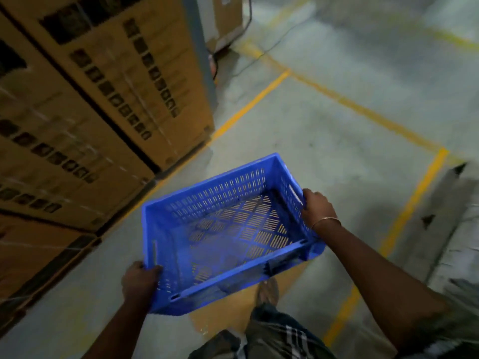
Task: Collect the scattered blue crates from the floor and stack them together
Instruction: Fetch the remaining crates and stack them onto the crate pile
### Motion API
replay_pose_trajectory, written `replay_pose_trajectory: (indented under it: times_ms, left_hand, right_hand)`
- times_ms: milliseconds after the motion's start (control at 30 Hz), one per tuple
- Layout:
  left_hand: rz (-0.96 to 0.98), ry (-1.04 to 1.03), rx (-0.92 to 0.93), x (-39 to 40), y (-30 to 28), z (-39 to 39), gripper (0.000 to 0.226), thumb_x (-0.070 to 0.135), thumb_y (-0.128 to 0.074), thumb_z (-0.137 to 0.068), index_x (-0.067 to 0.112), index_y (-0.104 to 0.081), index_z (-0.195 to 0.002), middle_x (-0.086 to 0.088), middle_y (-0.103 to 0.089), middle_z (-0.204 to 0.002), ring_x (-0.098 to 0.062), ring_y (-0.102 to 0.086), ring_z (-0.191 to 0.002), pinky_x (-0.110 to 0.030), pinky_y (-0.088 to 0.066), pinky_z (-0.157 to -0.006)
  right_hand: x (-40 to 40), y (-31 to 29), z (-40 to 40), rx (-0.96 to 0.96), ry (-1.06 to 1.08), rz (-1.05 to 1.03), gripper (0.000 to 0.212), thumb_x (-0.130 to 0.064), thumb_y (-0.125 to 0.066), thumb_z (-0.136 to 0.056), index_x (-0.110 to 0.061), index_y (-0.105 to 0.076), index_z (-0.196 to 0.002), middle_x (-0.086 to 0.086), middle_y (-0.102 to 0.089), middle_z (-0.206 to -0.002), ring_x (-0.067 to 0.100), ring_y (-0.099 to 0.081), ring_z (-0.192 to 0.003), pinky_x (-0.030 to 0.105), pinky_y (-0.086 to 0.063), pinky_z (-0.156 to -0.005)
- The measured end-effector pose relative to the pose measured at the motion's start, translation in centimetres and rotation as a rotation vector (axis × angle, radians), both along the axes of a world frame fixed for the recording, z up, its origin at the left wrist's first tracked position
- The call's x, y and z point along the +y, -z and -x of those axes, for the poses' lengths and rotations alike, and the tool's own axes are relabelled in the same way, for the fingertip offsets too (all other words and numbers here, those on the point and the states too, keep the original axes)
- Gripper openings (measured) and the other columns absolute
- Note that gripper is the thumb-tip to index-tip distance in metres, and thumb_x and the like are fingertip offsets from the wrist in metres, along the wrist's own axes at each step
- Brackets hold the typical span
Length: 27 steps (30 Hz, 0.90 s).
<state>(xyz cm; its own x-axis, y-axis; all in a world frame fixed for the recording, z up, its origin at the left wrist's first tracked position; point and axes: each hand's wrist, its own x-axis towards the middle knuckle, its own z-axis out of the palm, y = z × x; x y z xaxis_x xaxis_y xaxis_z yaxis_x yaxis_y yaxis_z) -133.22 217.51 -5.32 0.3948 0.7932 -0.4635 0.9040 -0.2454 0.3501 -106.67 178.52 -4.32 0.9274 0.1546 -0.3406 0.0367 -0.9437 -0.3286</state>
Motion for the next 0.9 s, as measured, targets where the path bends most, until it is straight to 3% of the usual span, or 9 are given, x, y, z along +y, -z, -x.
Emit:
replay_pose_trajectory:
  times_ms: [67,167,367,433,533,667,767,900]
  left_hand:
    - [-0.024,0.151,0.008,0.0,-1.0,-5.8,0.041,0.042,-0.070,-0.063,0.008,-0.060,-0.086,-0.017,-0.063,-0.083,-0.036,-0.061,-0.081,-0.037,-0.043,-0.067]
    - [-0.061,0.306,0.030,0.5,-1.4,-14.3,0.048,0.044,-0.068,-0.055,0.016,-0.061,-0.094,-0.013,-0.068,-0.086,-0.036,-0.066,-0.082,-0.039,-0.052,-0.068]
    - [-0.098,0.631,-0.128,-2.2,-3.5,-31.1,0.054,0.039,-0.070,-0.060,0.030,-0.054,-0.110,-0.009,-0.068,-0.099,-0.034,-0.067,-0.090,-0.043,-0.055,-0.076]
    - [-0.119,0.728,-0.119,-3.8,-3.9,-35.9,0.059,0.038,-0.068,-0.063,0.026,-0.052,-0.118,-0.012,-0.066,-0.104,-0.037,-0.064,-0.096,-0.041,-0.051,-0.076]
    - [-0.079,0.775,-0.167,-5.3,-3.1,-42.9,0.074,0.037,-0.066,-0.062,0.033,-0.039,-0.132,-0.012,-0.065,-0.115,-0.037,-0.064,-0.101,-0.046,-0.052,-0.082]
    - [-0.073,0.905,-0.214,-8.8,-4.5,-53.0,0.080,0.023,-0.071,-0.071,0.035,-0.034,-0.141,-0.008,-0.056,-0.133,-0.035,-0.060,-0.111,-0.045,-0.050,-0.084]
    - [-0.110,1.006,-0.186,-11.5,-5.8,-61.2,0.083,0.017,-0.072,-0.080,0.027,-0.031,-0.151,-0.017,-0.060,-0.129,-0.039,-0.061,-0.108,-0.040,-0.046,-0.076]
    - [-0.152,1.088,-0.148,-14.9,-7.6,-71.2,0.087,0.032,-0.067,-0.079,0.048,-0.019,-0.150,-0.013,-0.066,-0.119,-0.037,-0.065,-0.099,-0.038,-0.050,-0.072]
  right_hand:
    - [-2.6,-1.3,-2.2,-0.040,0.013,0.015,0.051,-0.013,-0.056,-0.084,-0.014,-0.039,-0.132,0.024,-0.055,-0.106,0.044,-0.060,-0.095,0.046,-0.050,-0.077]
    - [-6.2,-3.1,-5.1,-0.087,0.040,0.078,0.064,-0.013,-0.050,-0.085,-0.016,-0.023,-0.143,0.023,-0.053,-0.110,0.044,-0.060,-0.097,0.046,-0.049,-0.075]
    - [-12.3,-5.0,-12.3,-0.104,0.122,0.133,0.060,-0.011,-0.055,-0.083,-0.005,-0.030,-0.137,0.023,-0.055,-0.114,0.042,-0.060,-0.100,0.044,-0.048,-0.075]
    - [-13.6,-5.0,-15.6,-0.095,0.151,0.157,0.059,-0.012,-0.055,-0.084,-0.005,-0.030,-0.137,0.023,-0.056,-0.116,0.042,-0.060,-0.102,0.043,-0.048,-0.076]
    - [-15.1,-4.9,-20.9,-0.095,0.176,0.181,0.060,-0.011,-0.053,-0.085,-0.006,-0.028,-0.140,0.022,-0.056,-0.117,0.041,-0.060,-0.102,0.043,-0.048,-0.077]
    - [-17.4,-5.2,-28.1,-0.067,0.220,0.192,0.074,-0.010,-0.056,-0.084,-0.013,-0.019,-0.148,0.022,-0.054,-0.117,0.042,-0.060,-0.100,0.042,-0.048,-0.076]
    - [-19.8,-5.7,-32.9,-0.067,0.271,0.200,0.081,-0.010,-0.055,-0.085,-0.021,-0.013,-0.153,0.022,-0.052,-0.118,0.042,-0.060,-0.099,0.039,-0.045,-0.073]
    - [-24.0,-6.6,-37.5,-0.077,0.367,0.202,0.083,-0.013,-0.054,-0.085,-0.022,-0.009,-0.154,0.022,-0.050,-0.119,0.042,-0.060,-0.097,0.036,-0.038,-0.067]
